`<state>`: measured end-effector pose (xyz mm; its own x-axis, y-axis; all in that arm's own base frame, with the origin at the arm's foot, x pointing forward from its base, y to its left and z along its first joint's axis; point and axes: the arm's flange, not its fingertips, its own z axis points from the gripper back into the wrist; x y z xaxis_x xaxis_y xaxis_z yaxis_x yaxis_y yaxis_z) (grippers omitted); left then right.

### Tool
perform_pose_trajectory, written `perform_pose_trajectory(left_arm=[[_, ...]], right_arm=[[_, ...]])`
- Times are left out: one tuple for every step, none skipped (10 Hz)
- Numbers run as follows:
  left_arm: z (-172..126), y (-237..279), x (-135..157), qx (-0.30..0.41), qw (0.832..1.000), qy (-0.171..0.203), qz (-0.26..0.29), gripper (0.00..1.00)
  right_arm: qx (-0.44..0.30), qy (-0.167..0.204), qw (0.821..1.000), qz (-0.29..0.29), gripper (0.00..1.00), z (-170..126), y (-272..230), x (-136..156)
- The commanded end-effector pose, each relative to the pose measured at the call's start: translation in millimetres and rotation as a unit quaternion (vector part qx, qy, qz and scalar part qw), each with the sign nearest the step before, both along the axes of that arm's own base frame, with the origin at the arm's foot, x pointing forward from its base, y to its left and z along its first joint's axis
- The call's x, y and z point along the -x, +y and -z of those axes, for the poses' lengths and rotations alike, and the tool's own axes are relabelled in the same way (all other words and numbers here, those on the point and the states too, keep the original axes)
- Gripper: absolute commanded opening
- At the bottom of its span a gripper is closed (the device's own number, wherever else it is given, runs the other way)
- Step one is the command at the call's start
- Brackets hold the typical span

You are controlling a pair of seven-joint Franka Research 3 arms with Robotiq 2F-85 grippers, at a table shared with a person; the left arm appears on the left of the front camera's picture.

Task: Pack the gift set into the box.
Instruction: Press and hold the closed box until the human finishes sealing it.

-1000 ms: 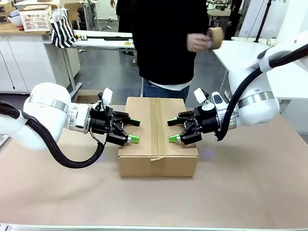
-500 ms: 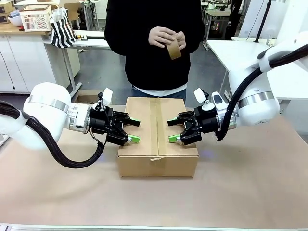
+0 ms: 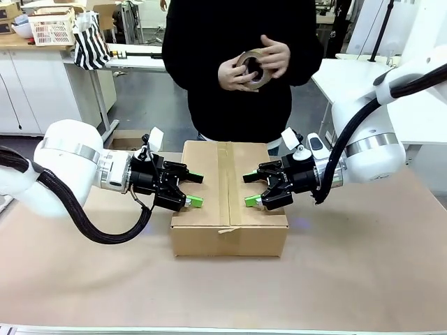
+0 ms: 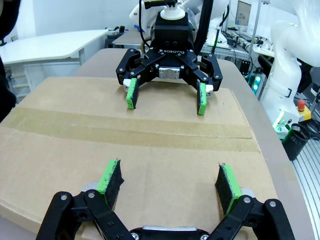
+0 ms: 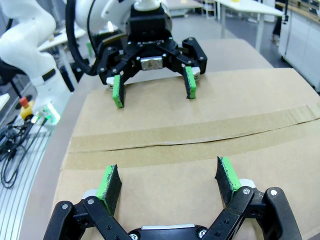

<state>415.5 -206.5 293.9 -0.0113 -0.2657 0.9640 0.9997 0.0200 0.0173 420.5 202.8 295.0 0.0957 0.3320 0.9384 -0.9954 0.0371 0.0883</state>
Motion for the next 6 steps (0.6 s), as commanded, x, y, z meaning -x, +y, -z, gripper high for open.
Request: perform_pose_trajectory(left_arm=[[2.3, 0.9, 1.4, -0.003, 1.0, -0.005, 0.001, 1.0], [2.3, 0.9, 1.4, -0.003, 1.0, -0.005, 0.001, 1.0], [2.3, 0.9, 1.4, -0.003, 1.0, -0.005, 0.001, 1.0], [2.3, 0.9, 1.4, -0.003, 1.0, -0.005, 0.001, 1.0], [2.3, 0.9, 1.4, -0.003, 1.0, -0.005, 0.001, 1.0], [2.3, 0.9, 1.4, -0.003, 1.0, -0.005, 0.001, 1.0]], right_arm=[[-0.002, -0.004, 1.0, 0.004, 1.0, 3.7, -0.6, 2.6], [-0.002, -0.004, 1.0, 0.004, 1.0, 3.7, -0.6, 2.6], [-0.002, -0.004, 1.0, 0.004, 1.0, 3.7, -0.6, 2.6], [-0.002, -0.004, 1.0, 0.004, 1.0, 3.7, -0.6, 2.6], [-0.002, -0.004, 1.0, 0.004, 1.0, 3.7, -0.6, 2.6], [-0.002, -0.004, 1.0, 0.004, 1.0, 3.7, -0.6, 2.6]])
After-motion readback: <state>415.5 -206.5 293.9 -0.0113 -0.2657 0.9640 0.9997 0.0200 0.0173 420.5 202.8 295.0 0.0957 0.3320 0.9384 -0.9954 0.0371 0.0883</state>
